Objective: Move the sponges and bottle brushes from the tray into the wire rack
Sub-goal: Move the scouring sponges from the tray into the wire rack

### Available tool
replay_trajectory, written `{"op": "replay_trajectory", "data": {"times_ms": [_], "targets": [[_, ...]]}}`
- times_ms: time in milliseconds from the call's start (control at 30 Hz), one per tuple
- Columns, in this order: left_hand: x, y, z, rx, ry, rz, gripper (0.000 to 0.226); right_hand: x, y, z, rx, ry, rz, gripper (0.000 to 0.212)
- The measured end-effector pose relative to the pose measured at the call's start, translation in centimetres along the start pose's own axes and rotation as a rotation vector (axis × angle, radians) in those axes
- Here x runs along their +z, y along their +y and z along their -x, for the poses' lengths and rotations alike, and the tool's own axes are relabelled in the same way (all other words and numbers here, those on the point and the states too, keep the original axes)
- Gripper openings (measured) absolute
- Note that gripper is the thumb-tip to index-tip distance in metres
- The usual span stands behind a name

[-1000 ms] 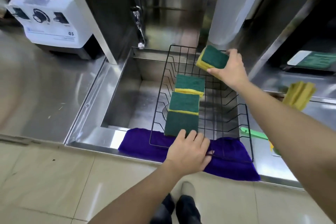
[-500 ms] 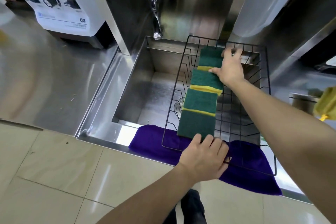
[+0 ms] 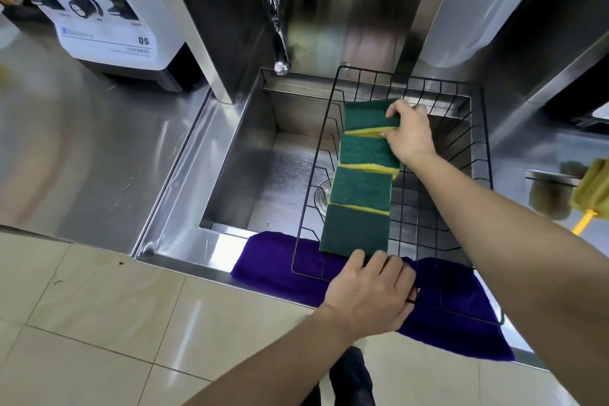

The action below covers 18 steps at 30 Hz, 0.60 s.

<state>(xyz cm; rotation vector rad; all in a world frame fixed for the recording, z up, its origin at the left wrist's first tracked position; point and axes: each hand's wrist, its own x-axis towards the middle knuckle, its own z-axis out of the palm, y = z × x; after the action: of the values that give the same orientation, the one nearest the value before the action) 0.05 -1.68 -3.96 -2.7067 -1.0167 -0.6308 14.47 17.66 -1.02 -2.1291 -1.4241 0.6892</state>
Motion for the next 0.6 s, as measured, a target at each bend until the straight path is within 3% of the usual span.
{"op": "replay_trajectory", "data": {"times_ms": [367, 533, 600], "targets": [[0.1, 0.0, 0.0, 0.005, 0.016, 0.016, 0.022, -1.1, 0.4, 0.2, 0.076, -0.184, -0.034, 0.043], [0.1, 0.0, -0.1, 0.024, 0.017, 0.020, 0.023, -2.4, 1.2, 1.5, 0.177, -0.319, -0.318, 0.056], [0.1, 0.0, -0.1, 0.029, 0.011, 0.027, 0.024, -3.1, 1.3, 2.1, 0.125, -0.321, -0.217, 0.059]]}}
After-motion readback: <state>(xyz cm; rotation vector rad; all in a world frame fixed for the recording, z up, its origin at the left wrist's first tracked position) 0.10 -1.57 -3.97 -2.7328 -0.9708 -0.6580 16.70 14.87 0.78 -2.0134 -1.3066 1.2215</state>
